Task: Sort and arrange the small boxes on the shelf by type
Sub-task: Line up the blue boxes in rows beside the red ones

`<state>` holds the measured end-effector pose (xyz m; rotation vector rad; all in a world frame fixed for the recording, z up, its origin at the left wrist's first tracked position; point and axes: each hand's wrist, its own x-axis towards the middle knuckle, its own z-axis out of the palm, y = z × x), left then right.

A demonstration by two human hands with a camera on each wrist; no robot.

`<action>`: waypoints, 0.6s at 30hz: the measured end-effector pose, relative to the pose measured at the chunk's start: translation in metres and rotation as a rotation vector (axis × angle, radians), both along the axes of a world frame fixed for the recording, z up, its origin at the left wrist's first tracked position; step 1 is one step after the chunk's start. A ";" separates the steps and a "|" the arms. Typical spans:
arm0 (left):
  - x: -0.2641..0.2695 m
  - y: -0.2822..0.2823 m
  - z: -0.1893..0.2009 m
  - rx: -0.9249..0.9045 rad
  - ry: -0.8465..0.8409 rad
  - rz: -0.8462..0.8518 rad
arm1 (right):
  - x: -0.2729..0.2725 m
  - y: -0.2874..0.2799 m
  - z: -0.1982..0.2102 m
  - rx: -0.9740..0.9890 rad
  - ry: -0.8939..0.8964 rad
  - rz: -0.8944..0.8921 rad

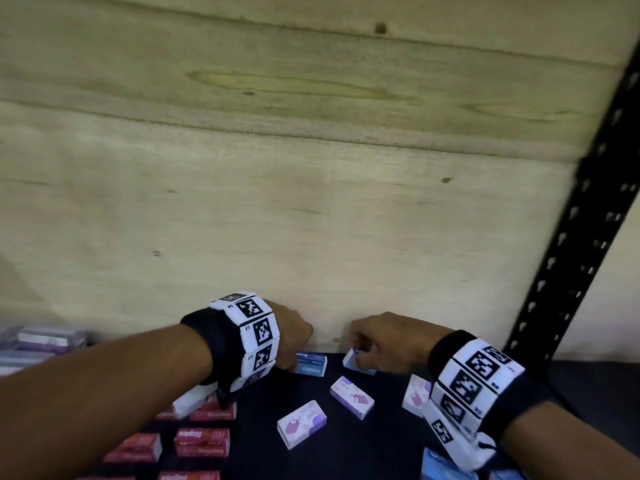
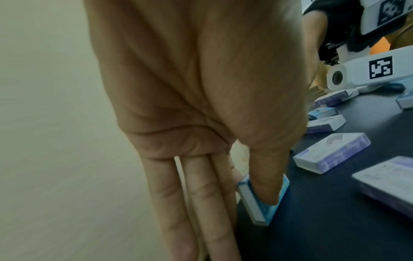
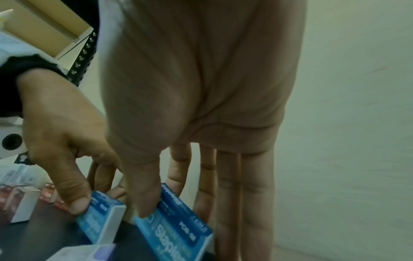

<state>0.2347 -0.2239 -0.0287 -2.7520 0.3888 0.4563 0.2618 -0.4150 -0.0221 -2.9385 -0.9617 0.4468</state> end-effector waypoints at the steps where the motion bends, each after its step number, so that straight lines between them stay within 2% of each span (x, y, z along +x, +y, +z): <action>1: 0.000 -0.002 0.001 -0.003 0.000 0.003 | 0.000 0.001 -0.001 -0.025 0.004 0.000; 11: -0.002 -0.008 0.009 -0.013 0.053 -0.021 | 0.006 -0.009 -0.003 -0.089 0.017 -0.066; 18: -0.001 -0.012 0.008 -0.071 0.017 -0.055 | 0.006 0.001 -0.006 -0.025 0.045 -0.062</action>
